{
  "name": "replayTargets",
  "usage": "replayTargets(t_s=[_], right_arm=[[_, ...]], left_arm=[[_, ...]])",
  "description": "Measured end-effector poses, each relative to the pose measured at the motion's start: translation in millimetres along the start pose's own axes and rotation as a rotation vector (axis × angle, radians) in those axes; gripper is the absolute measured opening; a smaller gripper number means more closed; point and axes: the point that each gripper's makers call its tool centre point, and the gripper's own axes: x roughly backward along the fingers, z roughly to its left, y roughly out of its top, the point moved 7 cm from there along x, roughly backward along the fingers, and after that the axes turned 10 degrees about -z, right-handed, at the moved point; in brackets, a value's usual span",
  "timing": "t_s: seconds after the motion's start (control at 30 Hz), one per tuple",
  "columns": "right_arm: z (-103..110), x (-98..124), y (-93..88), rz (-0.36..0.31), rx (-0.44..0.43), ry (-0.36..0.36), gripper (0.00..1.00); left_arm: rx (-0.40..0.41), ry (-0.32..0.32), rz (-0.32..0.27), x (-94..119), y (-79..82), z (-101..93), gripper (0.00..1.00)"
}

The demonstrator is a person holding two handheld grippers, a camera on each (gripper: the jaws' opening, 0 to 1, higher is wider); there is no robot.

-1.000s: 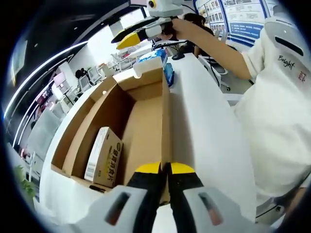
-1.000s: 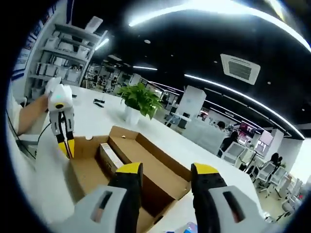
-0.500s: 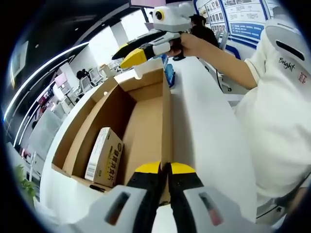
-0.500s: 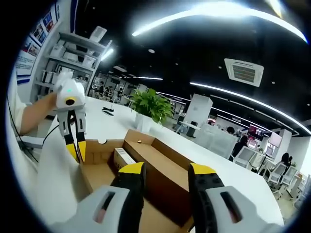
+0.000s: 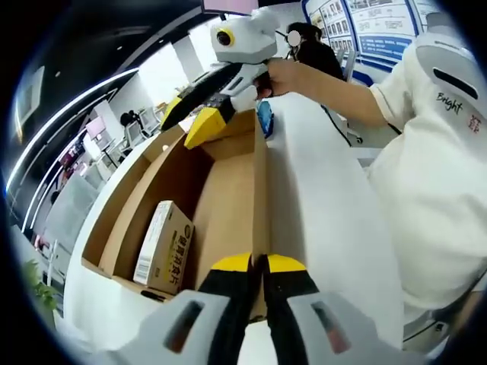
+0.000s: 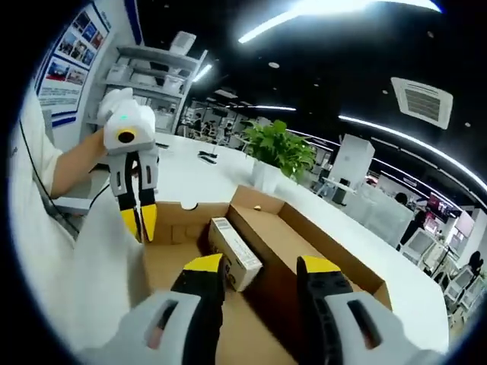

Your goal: Operate the shoe box by opening the lid, removing the specified soft item, and placing it in the target area until the item is outside and the box remains undamaged.

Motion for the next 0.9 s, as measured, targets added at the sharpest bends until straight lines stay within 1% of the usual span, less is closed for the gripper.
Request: replayTargets(t_s=[0.07, 0.1, 0.17, 0.23, 0.27, 0.33, 0.37, 0.5, 0.57, 0.7, 0.8, 0.9], right_arm=[[2, -4, -2.4, -0.027, -0.026, 0.013, 0.34], [2, -7, -7.0, -0.015, -0.055, 0.02, 0.34], [2, -13, -14.2, 0.017, -0.054, 0.038, 0.36], [8, -19, -19.3, 0.053, -0.057, 0.108, 0.36], [8, -23, -19.4, 0.057, -0.068, 0.105, 0.36], [9, -28, -18.8, 0.057, -0.051, 0.105, 0.35], [8, -31, -18.5, 0.071, -0.034, 0.107, 0.35], [9, -37, -16.5, 0.087, -0.03, 0.121, 0.33], [13, -42, -18.1, 0.117, 0.001, 0.156, 0.32], [18, -52, -24.0, 0.164, 0.043, 0.181, 0.32], [14, -60, -24.7, 0.165, 0.055, 0.148, 0.3], [18, -65, -26.0, 0.179, 0.033, 0.177, 0.3]], left_arm=[[0.006, -0.003, 0.002, 0, 0.2, 0.6, 0.04], [0.008, -0.006, 0.005, 0, 0.3, 0.3, 0.04], [0.008, -0.006, 0.006, 0, 0.4, -0.1, 0.04], [0.011, -0.006, 0.006, 0, 0.4, 0.0, 0.04], [0.011, -0.005, 0.005, 0, 0.5, 0.1, 0.04], [0.012, -0.003, 0.005, 0, 0.5, 0.1, 0.04], [0.01, -0.003, 0.003, 0, 0.5, 0.0, 0.04], [0.006, 0.0, -0.002, 0, 0.4, 0.1, 0.04], [0.004, -0.002, -0.003, 0, 0.4, 0.1, 0.04], [0.004, -0.004, -0.006, 0, 0.3, 0.6, 0.04], [0.007, -0.003, -0.008, 0, 0.2, 0.9, 0.04], [0.005, -0.005, -0.006, 0, 0.1, 0.9, 0.04]])
